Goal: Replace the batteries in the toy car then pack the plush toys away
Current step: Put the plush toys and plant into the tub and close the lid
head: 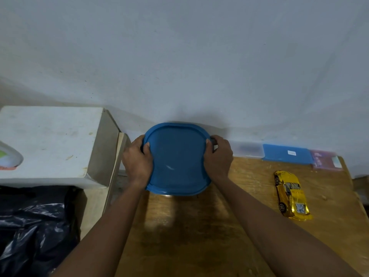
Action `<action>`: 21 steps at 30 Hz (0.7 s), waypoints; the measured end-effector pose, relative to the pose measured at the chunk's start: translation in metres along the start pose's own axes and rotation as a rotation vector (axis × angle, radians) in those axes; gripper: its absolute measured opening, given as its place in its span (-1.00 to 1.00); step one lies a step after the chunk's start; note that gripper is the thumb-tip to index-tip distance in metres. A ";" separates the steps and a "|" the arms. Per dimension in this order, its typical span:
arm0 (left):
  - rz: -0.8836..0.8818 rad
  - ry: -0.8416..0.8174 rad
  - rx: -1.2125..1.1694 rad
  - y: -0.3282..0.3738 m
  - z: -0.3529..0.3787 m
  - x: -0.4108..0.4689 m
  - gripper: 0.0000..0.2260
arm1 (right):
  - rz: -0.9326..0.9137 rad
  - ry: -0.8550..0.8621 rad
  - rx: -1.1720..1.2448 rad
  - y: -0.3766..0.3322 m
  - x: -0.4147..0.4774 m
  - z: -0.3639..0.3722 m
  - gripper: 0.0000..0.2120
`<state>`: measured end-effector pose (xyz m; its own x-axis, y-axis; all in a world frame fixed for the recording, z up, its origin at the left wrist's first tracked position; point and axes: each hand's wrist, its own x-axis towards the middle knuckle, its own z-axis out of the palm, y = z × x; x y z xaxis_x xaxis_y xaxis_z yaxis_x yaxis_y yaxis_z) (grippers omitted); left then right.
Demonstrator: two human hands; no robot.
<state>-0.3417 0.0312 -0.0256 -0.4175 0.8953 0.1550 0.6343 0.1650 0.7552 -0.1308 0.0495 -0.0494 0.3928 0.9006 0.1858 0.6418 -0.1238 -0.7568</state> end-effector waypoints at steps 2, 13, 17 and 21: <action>0.001 0.000 0.020 0.000 0.000 0.000 -0.79 | 0.005 0.000 0.005 0.001 0.000 0.001 -0.80; -0.134 -0.085 -0.004 -0.011 0.007 0.008 -0.69 | 0.110 -0.078 0.003 -0.002 -0.001 -0.003 -0.76; -0.355 -0.258 -0.119 -0.014 0.005 0.014 -0.58 | 0.345 -0.219 0.152 -0.003 -0.002 -0.007 -0.64; -0.415 -0.332 -0.239 -0.011 0.002 0.018 -0.66 | 0.440 -0.267 0.288 -0.003 0.000 -0.006 -0.53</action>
<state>-0.3544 0.0463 -0.0323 -0.3486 0.8639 -0.3636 0.2806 0.4664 0.8389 -0.1286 0.0470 -0.0432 0.3781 0.8685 -0.3204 0.2365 -0.4253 -0.8736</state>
